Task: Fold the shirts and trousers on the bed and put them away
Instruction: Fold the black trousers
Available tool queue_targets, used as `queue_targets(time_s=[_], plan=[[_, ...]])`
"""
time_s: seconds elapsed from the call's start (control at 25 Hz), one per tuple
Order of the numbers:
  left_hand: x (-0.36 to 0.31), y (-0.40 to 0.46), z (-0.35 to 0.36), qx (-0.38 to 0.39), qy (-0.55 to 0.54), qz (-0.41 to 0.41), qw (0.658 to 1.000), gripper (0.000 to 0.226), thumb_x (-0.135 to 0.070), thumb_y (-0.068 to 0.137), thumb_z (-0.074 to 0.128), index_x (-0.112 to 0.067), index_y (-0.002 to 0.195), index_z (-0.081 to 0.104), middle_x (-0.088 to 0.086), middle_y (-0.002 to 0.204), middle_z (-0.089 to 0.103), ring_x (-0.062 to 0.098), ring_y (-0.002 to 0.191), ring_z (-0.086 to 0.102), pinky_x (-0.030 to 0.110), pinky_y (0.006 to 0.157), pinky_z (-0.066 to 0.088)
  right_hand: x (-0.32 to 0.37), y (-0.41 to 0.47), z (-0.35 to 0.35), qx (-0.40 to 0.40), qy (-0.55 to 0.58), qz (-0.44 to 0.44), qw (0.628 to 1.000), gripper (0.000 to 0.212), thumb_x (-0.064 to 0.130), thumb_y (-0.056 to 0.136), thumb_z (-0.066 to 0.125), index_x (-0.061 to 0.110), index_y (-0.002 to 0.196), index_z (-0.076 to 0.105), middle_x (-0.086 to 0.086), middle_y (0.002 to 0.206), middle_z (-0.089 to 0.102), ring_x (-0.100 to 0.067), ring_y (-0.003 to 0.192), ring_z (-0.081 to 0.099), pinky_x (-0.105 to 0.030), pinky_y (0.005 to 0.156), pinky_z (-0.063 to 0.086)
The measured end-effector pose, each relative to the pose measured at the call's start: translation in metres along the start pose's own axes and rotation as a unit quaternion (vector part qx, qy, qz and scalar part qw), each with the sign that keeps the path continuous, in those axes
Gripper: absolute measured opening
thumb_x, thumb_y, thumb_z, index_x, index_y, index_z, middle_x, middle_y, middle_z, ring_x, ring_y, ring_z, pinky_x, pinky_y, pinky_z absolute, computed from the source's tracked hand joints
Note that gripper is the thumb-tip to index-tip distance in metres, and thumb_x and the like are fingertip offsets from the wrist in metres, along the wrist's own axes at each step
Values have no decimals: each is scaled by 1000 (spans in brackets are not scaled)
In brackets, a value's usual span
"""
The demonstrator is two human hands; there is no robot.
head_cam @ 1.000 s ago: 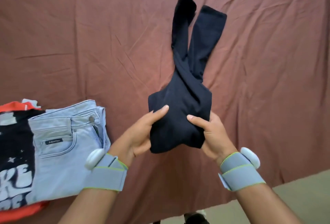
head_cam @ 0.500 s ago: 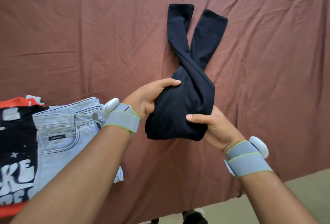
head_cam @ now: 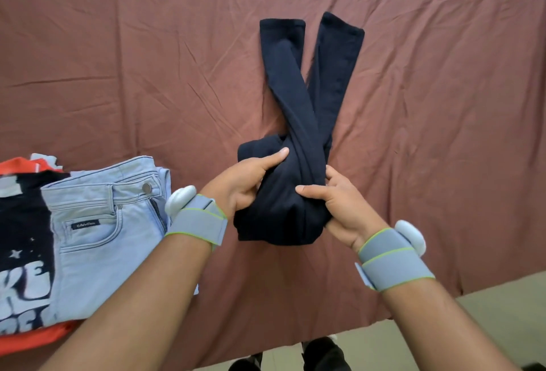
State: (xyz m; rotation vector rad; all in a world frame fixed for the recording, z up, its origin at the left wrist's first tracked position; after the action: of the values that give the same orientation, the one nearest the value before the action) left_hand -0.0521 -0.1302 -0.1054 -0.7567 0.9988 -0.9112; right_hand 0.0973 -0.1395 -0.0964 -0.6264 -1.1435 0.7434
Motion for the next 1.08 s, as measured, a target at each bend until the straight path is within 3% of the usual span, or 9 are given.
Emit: queue_targets(time_s=[0.16,0.32,0.4,0.52,0.64,0.72,0.88,1.0,1.08], plan=[[28,6,2,-54,-83,63,993,32,-24,97,59,-4,122,64,17,116,70,28,107,68,40,94,55,-13,-15,-6,-29,40,-46,998,36,-12,87,45,3,117,58,-13,107,71,-18,94,68,-24,75,55],[40,-3,-3,-182,27,178,967,20,-21,99,54,-19,118,63,1,111,68,9,95,65,19,84,52,-41,-29,-11,-29,-32,-41,998,38,-8,92,42,16,112,62,2,105,73,-11,97,65,-23,83,51],[13,14,-5,-194,39,180,964,15,-31,98,55,-25,108,64,-2,109,66,8,93,62,20,85,48,-56,-32,-12,-8,-85,-41,996,38,-7,91,43,19,111,62,9,102,73,-6,95,65,-18,81,49],[-38,50,-13,-250,132,206,937,59,-60,67,75,-20,108,65,3,110,70,10,95,64,29,89,52,-85,-37,-13,81,-205,-33,975,44,8,83,47,24,122,57,10,114,69,-6,106,62,-21,89,47],[-66,76,-16,-298,159,190,922,80,-55,58,79,-10,122,60,1,117,67,20,108,63,36,97,51,-102,-44,-23,128,-304,24,944,40,31,85,58,35,124,54,19,117,65,-1,110,60,-29,98,46],[-74,86,-18,-321,183,183,911,72,-44,68,80,-7,126,56,2,120,62,22,109,59,35,97,49,-85,-37,-36,81,-297,5,951,26,36,86,68,29,109,59,15,101,67,-1,93,62,-27,84,50],[-88,105,-25,-312,109,186,925,75,-42,60,82,-8,124,60,5,117,67,22,105,64,35,93,53,-12,27,-72,-109,-160,-57,980,17,13,88,67,21,93,53,-2,84,56,-19,82,53,-28,61,48],[-102,124,-32,-297,63,175,936,78,-39,75,81,-7,137,45,-2,128,52,17,114,50,35,97,41,42,106,-71,-147,-175,-104,968,35,23,79,78,20,100,50,1,87,56,-17,86,55,-41,83,52],[-118,138,-40,-303,54,177,935,79,-41,77,80,-8,139,43,2,131,51,20,119,48,43,104,40,74,155,-65,-167,-150,-94,970,64,41,55,83,21,104,46,-2,100,58,-18,96,60,-45,95,51]])
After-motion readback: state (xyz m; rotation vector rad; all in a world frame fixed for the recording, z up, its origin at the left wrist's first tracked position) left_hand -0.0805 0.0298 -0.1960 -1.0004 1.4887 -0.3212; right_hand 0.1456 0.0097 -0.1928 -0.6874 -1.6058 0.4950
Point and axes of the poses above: each hand's wrist, its own y-axis towards the middle knuckle, its own z-axis out of the palm, x = y × z, the point moved 4 cm from there along y, towards the middle knuckle
